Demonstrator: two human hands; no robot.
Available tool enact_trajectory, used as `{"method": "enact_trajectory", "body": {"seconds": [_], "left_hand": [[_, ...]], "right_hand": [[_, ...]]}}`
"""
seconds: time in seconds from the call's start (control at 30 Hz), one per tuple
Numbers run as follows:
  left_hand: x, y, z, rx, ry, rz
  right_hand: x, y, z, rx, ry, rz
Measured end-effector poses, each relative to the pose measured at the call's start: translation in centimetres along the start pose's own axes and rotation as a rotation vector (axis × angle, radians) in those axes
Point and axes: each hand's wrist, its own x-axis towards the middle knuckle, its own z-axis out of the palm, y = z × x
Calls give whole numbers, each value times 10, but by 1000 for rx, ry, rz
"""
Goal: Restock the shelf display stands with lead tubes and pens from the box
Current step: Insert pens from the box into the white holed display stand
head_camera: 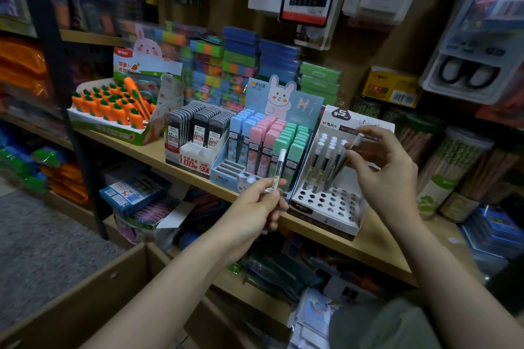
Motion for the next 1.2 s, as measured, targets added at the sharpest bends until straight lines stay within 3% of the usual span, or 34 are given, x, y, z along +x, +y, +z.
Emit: {"method": "enact_trajectory", "body": {"seconds": [0.87, 0.93, 1.03, 1.2], "left_hand": [[5, -12, 4, -36, 21, 31], [3, -10, 5, -43, -1, 36], [1, -8, 7, -67, -60, 49], [2, -9, 13, -68, -112, 66]], "right_hand": [[-5, -3, 15, -295, -49, -15], [-4, -7, 12, -243, -6, -16], [-8, -18, 9, 27, 44, -3], [-18, -35, 24, 278, -235, 124]]}}
